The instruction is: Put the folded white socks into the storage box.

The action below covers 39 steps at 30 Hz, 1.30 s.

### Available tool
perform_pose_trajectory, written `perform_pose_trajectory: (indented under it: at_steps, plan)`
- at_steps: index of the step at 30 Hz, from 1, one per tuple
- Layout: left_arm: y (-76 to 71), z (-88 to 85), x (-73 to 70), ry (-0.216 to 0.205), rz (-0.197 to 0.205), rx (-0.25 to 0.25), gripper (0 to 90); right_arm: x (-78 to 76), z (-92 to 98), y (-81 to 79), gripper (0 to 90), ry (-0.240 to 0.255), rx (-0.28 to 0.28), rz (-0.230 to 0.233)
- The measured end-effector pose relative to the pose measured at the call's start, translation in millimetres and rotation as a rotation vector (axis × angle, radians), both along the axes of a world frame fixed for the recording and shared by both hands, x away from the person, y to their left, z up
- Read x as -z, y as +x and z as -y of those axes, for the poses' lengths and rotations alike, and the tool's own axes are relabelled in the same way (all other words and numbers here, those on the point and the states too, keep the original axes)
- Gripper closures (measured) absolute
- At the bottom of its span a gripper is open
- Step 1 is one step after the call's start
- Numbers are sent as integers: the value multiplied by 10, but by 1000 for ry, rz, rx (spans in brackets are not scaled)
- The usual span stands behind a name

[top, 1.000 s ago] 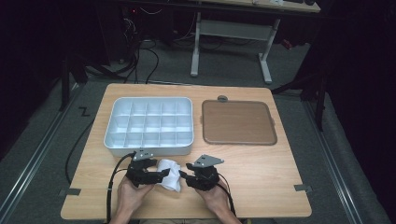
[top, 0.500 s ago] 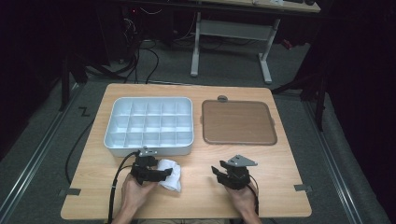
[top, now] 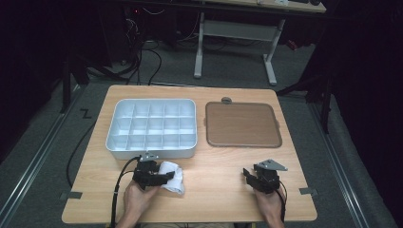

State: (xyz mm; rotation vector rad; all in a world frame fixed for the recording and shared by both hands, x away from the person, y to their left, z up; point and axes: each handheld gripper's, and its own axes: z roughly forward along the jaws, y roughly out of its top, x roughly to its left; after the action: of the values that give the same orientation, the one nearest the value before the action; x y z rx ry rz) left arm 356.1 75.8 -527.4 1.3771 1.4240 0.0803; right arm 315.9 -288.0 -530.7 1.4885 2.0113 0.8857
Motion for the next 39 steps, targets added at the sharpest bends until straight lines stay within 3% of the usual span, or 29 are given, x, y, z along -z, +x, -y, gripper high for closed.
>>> perform_pose_trajectory:
  at_steps: [10,18,28,35,39]
  plan:
    - [-56,-12,-31,17,29,17,557,4,106,22,439,-22,29,-3]
    - [-57,-48,-53,4,12,23,629,5,106,21,438,-20,30,-4]
    - [-69,-73,-95,1,4,39,666,5,106,21,429,-21,26,-5]
    - [-93,-85,-199,-1,9,59,674,5,104,21,421,-20,24,-6]
    - [-106,-132,-265,-22,9,58,674,5,103,21,417,-20,23,-7]
